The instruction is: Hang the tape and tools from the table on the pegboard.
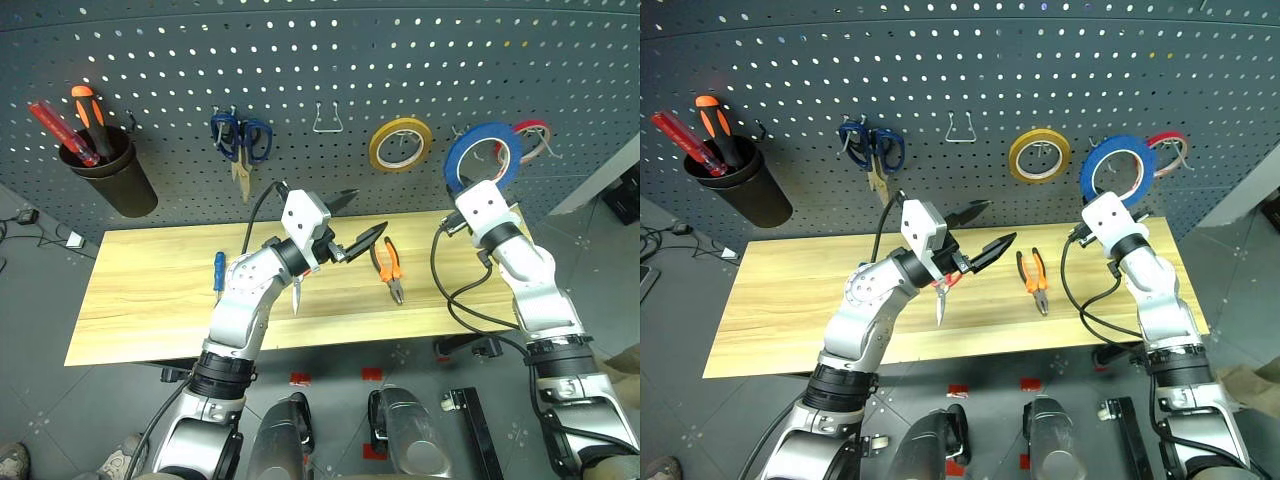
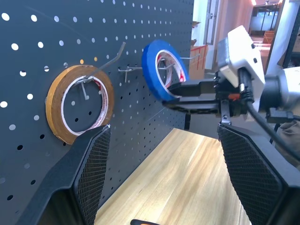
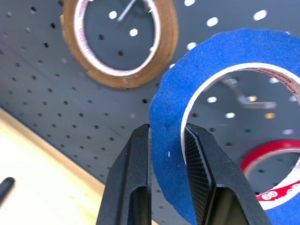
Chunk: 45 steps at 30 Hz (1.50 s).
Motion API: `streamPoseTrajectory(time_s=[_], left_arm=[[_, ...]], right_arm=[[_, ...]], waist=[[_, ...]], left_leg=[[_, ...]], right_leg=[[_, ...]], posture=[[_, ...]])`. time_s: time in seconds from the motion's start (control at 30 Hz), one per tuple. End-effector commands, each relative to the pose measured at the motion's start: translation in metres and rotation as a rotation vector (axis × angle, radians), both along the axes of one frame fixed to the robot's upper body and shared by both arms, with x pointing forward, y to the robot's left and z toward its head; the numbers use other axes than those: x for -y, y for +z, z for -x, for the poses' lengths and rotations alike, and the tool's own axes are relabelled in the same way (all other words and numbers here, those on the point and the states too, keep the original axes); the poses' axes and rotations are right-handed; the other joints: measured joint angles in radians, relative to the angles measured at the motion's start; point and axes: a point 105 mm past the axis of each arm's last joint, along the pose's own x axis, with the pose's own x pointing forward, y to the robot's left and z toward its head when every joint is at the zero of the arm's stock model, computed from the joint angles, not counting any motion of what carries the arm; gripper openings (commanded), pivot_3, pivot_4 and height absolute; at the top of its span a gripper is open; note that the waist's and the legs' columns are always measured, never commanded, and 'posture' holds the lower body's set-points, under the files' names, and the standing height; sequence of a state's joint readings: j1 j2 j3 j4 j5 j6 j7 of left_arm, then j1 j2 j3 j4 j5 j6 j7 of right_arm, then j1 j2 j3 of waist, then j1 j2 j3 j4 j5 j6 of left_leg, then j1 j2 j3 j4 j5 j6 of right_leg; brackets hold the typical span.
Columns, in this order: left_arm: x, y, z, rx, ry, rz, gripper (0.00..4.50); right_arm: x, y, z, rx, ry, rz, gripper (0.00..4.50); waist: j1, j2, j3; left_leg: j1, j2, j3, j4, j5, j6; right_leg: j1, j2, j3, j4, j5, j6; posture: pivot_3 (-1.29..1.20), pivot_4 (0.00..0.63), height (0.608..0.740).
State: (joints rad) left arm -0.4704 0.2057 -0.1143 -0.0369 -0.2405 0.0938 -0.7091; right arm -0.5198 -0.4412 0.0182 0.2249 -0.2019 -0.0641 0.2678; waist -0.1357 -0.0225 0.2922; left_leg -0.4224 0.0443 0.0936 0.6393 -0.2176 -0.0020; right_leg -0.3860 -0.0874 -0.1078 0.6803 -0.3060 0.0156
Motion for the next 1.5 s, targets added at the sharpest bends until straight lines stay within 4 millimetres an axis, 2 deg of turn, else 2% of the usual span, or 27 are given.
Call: streamPoseTrajectory(time_s=[0.03, 0.13, 0.27, 0.37, 0.47, 0.57, 0.63, 0.73, 0.9, 1.07, 1.47, 1.5], left_arm=[[0.000, 0.004, 0.004, 0.047, -0.003, -0.026, 3.83], [-0.006, -0.004, 0.004, 0.031, 0.006, -0.057, 3.83], [-0.028, -0.025, 0.005, -0.005, 0.044, -0.147, 3.83], [-0.052, -0.042, 0.008, -0.070, 0.089, -0.180, 3.83], [-0.071, -0.053, 0.013, -0.125, 0.131, -0.211, 3.83], [-0.086, -0.058, 0.016, -0.197, 0.161, -0.221, 3.83], [-0.090, -0.057, 0.020, -0.206, 0.155, -0.227, 3.83], [-0.092, -0.055, 0.026, -0.189, 0.142, -0.256, 3.83], [-0.087, -0.058, 0.036, -0.159, 0.109, -0.319, 3.83], [-0.084, -0.048, 0.034, -0.161, 0.142, -0.256, 3.83], [-0.080, -0.057, 0.041, -0.166, 0.146, -0.275, 3.83], [-0.080, -0.057, 0.041, -0.166, 0.145, -0.276, 3.83]], right_arm=[[-0.001, 0.002, -0.001, 0.013, 0.007, -0.049, 1.04], [-0.002, -0.009, 0.004, -0.032, 0.008, -0.063, 1.99], [-0.012, -0.030, 0.022, -0.179, 0.003, -0.213, 3.40], [-0.032, -0.047, 0.036, -0.350, 0.000, -0.360, 4.48], [-0.054, -0.060, 0.045, -0.505, 0.000, -0.444, 4.48], [-0.074, -0.074, 0.046, -0.665, -0.014, -0.480, 4.48], [-0.074, -0.084, 0.042, -0.749, -0.108, -0.457, 4.48], [-0.081, -0.082, 0.034, -0.761, -0.103, -0.459, 4.48], [-0.069, -0.099, 0.010, -0.788, -0.208, -0.436, 4.48], [-0.073, -0.118, 0.000, -0.858, -0.256, -0.449, 4.48], [-0.074, -0.131, -0.011, -0.881, -0.289, -0.389, 4.48], [-0.072, -0.131, -0.012, -0.886, -0.295, -0.392, 4.31]], waist=[[-0.001, 0.000, 0.000], [-0.001, 0.000, 0.000], [-0.001, 0.000, 0.000], [-0.005, 0.001, 0.001], [-0.006, 0.001, 0.003], [-0.002, -0.001, 0.011], [0.000, 0.000, 0.020], [0.011, -0.001, 0.031], [0.028, -0.002, 0.040], [0.034, -0.003, 0.049], [0.040, -0.003, 0.055], [0.040, -0.003, 0.056]], left_leg=[[0.000, 0.000, 0.000, 0.000, 0.000, 0.000], [0.000, 0.000, 0.000, 0.000, 0.000, 0.000], [0.000, 0.001, 0.000, -0.001, 0.000, 0.000], [0.001, 0.001, 0.002, -0.002, 0.000, 0.000], [0.003, 0.001, 0.003, -0.002, 0.000, 0.000], [0.004, 0.002, 0.003, -0.003, -0.002, 0.004], [0.004, 0.002, 0.003, -0.003, -0.002, 0.004], [0.003, 0.001, 0.003, -0.003, -0.002, 0.003], [0.004, 0.001, 0.008, -0.009, 0.000, 0.000], [0.003, 0.001, 0.013, -0.011, 0.000, 0.000], [0.004, 0.002, 0.016, -0.011, 0.000, 0.000], [0.004, 0.002, 0.016, -0.011, 0.000, 0.000]], right_leg=[[0.000, 0.000, 0.000, 0.000, 0.000, 0.000], [0.000, 0.000, 0.001, 0.000, 0.000, 0.000], [0.000, 0.000, 0.001, 0.000, 0.000, 0.000], [-0.001, 0.000, 0.003, 0.000, 0.000, 0.000], [-0.002, 0.000, 0.006, 0.002, 0.000, -0.001], [-0.001, 0.000, 0.006, 0.002, 0.001, -0.002], [-0.002, 0.000, 0.006, 0.002, 0.001, -0.003], [-0.003, 0.000, 0.007, 0.001, 0.002, -0.003], [-0.005, -0.001, 0.009, -0.002, 0.001, -0.003], [-0.008, -0.001, 0.012, -0.002, 0.001, -0.002], [-0.010, -0.001, 0.015, 0.000, 0.001, -0.002], [-0.010, -0.001, 0.015, 0.000, 0.001, -0.002]], posture=[[-0.29, 0.277, 0.740], [-0.29, 0.278, 0.740], [-0.29, 0.287, 0.740], [-0.28, 0.308, 0.740], [-0.27, 0.327, 0.740], [-0.25, 0.350, 0.740], [-0.24, 0.357, 0.740], [-0.21, 0.377, 0.740], [-0.19, 0.383, 0.740], [-0.17, 0.393, 0.740], [-0.16, 0.385, 0.740], [-0.16, 0.385, 0.740]])
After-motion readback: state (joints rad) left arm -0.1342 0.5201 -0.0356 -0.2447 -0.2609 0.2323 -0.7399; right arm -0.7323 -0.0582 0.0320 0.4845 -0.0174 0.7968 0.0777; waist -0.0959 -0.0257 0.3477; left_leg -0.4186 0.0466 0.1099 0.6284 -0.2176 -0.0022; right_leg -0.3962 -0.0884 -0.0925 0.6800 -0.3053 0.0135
